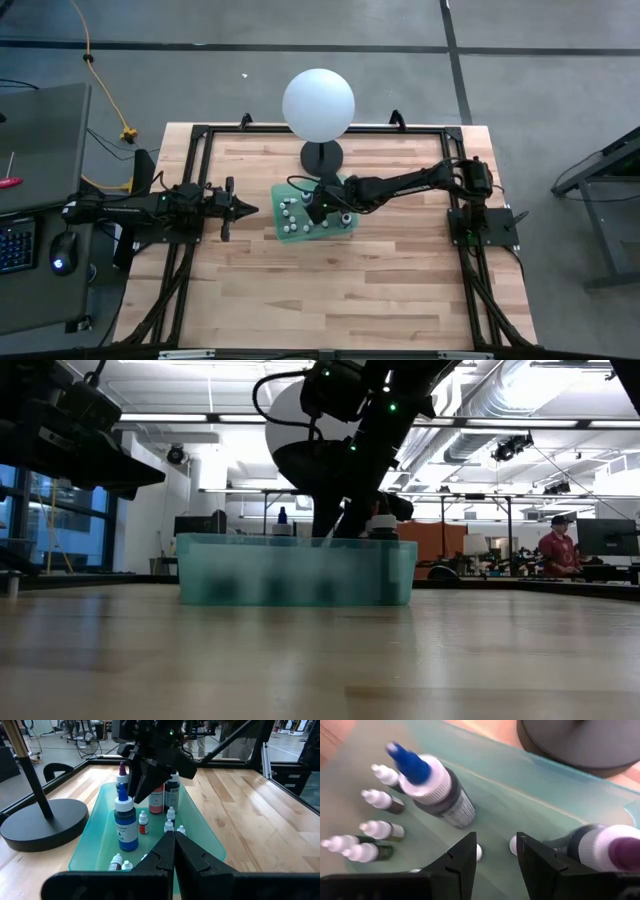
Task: Pick & Place food coloring
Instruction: Return to Home Position
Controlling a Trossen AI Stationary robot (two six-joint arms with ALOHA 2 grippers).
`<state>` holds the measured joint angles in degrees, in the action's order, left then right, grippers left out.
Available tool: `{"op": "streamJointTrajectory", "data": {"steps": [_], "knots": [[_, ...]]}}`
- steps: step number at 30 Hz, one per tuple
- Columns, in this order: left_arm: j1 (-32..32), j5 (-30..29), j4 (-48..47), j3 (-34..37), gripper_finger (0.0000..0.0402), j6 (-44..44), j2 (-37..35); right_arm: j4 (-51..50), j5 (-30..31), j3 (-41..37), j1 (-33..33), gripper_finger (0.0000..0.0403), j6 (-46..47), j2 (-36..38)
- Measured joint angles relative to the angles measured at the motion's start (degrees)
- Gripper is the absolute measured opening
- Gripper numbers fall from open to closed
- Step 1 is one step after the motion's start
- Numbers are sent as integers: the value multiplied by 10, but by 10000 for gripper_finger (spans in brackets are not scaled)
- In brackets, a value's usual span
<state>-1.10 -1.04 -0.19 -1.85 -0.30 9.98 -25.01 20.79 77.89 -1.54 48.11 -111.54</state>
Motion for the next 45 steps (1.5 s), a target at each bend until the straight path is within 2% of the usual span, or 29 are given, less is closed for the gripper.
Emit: {"op": "streamJointTrajectory", "data": {"steps": [8,14,19,22,24,31,35,39,45], "knots": [[0,0,0,0,0,0,0,-3,18,0,-8,130,-19,48],[0,0,0,0,0,0,0,-9,16,0,-16,130,-60,119],[0,0,0,0,0,0,0,-14,-27,0,-11,118,-132,196],[0,0,0,0,0,0,0,-25,-61,0,0,100,-180,246],[0,0,0,0,0,0,0,-48,-63,0,11,84,-189,282],[0,0,0,0,0,0,0,-164,-9,0,60,14,-227,406],[0,1,0,0,0,0,0,-209,34,0,87,7,-227,471],[0,0,0,0,0,0,0,-186,70,-68,115,1,-214,566],[0,0,0,0,0,0,0,-39,83,-278,136,1,-199,769]]}}
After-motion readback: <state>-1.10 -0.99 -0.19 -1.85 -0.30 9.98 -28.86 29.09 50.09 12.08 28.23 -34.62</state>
